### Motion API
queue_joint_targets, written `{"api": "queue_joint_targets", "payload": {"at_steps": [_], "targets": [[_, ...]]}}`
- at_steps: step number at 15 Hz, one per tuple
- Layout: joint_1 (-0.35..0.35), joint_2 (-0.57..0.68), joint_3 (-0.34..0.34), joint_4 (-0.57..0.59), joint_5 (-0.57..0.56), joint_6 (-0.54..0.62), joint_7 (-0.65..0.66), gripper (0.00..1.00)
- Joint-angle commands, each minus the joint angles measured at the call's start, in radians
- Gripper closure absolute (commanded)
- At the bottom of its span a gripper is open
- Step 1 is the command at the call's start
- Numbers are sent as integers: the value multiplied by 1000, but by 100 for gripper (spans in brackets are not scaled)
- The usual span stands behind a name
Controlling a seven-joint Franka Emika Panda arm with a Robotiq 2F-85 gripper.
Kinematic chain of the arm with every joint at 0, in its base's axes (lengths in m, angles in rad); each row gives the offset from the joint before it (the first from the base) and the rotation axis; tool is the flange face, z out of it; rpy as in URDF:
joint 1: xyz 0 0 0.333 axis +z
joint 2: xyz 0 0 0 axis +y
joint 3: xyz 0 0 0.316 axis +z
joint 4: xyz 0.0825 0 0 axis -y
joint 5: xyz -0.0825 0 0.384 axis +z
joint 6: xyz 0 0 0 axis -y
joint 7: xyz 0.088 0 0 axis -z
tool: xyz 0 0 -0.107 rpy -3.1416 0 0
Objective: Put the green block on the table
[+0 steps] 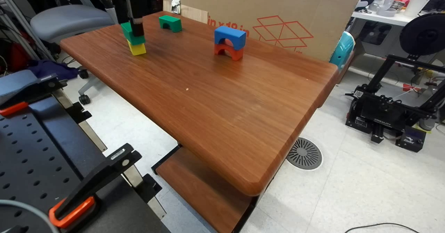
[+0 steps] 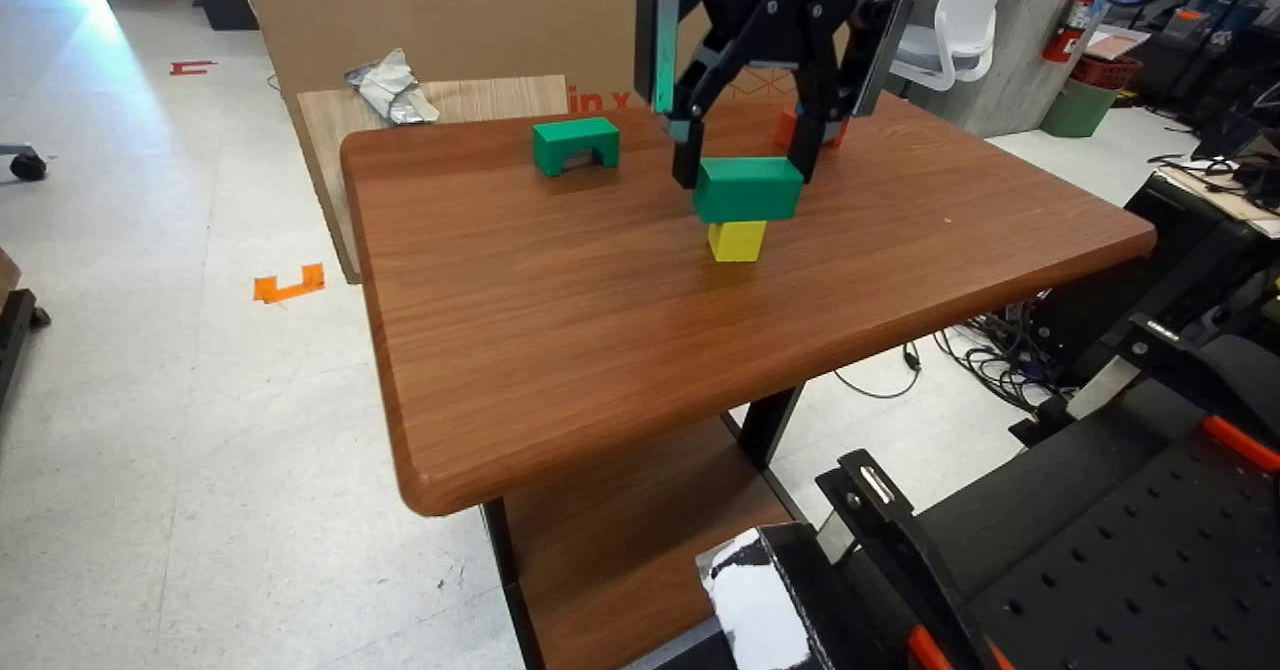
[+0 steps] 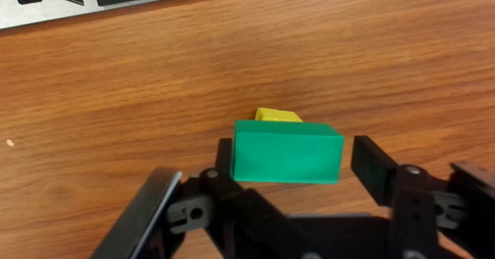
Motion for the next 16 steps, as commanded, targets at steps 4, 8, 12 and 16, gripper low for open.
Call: {"api": "queue_joint_targets", "payload": {"at_steps": [4,8,12,16], "targets": [[23,13,-25,31,-5,-12,27,59],[-10,-42,-24,24,22,-45,-23,59],[-28,-62,-62,49,-44,-85,-77,59],[-22,21,-142,144,-218,-135,-35,59]]}}
